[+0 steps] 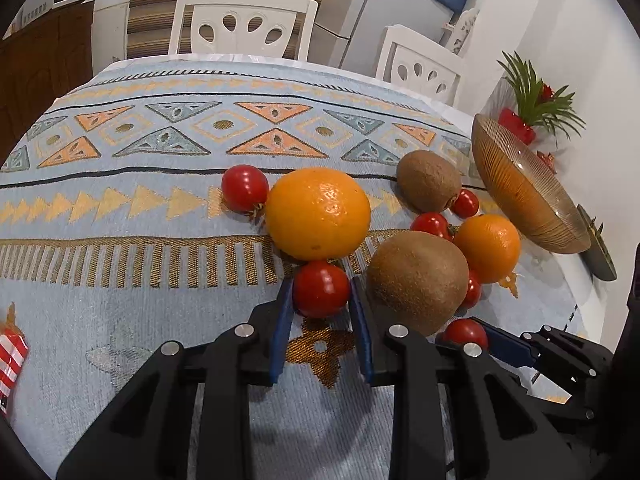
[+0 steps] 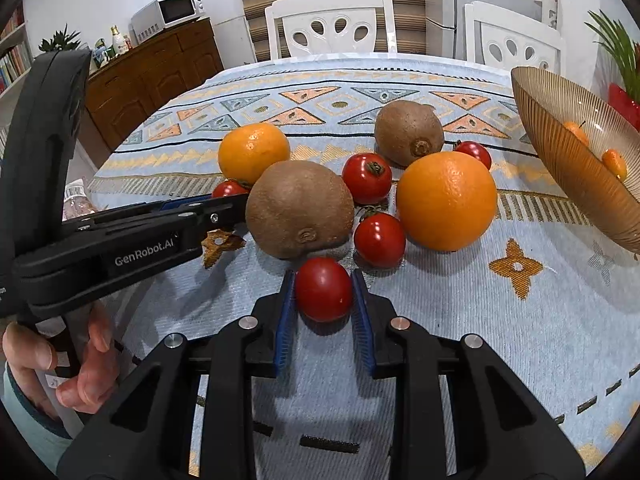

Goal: Organize fruits
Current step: 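Grasp a cherry tomato with the left gripper while the right grasps another, then carry both cherry tomatoes over the glass bowl and open both grippers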

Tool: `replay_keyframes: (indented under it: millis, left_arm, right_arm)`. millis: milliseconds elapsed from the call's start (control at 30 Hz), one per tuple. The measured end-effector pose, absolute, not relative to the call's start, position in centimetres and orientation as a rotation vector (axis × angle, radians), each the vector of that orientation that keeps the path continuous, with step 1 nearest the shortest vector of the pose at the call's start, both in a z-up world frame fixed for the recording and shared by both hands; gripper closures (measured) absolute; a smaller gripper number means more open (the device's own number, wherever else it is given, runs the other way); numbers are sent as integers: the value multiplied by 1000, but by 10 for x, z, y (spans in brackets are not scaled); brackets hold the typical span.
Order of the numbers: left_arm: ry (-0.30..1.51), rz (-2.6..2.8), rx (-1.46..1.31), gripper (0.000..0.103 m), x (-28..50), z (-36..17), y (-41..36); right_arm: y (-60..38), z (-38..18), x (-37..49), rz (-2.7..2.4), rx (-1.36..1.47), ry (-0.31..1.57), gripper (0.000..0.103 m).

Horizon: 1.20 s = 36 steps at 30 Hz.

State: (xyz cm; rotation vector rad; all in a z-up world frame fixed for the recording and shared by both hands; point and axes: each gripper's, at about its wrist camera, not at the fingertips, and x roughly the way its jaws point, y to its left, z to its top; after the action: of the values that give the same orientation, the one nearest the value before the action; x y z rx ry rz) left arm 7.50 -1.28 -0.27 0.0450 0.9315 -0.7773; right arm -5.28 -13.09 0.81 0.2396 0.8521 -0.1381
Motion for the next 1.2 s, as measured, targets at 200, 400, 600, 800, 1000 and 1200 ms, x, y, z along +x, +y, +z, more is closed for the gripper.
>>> replay_keyframes:
  millis: [200, 400, 600, 800, 1000, 1200]
  left_arm:
    - [885, -773, 27, 77, 70, 3, -6]
    - [779, -809, -35, 77, 59, 16, 9]
    - [754, -815, -26, 77, 55, 24, 10]
    - [684, -860, 29, 77, 23, 58, 0]
    - [625, -933, 76, 77, 0, 97, -36]
    - [599, -1020, 133, 77, -22, 118, -101]
  right_arm:
    - [-131, 12, -59, -118, 251, 817, 75]
    - [-121, 20, -69, -119, 201, 750, 75]
    - [-117, 27, -74, -122, 176, 706, 75]
    - [-134, 31, -86, -140, 236, 689, 75]
    - [-182, 61, -121, -212, 318, 604, 75]
    - [-242, 92, -163, -331, 364, 508, 75]
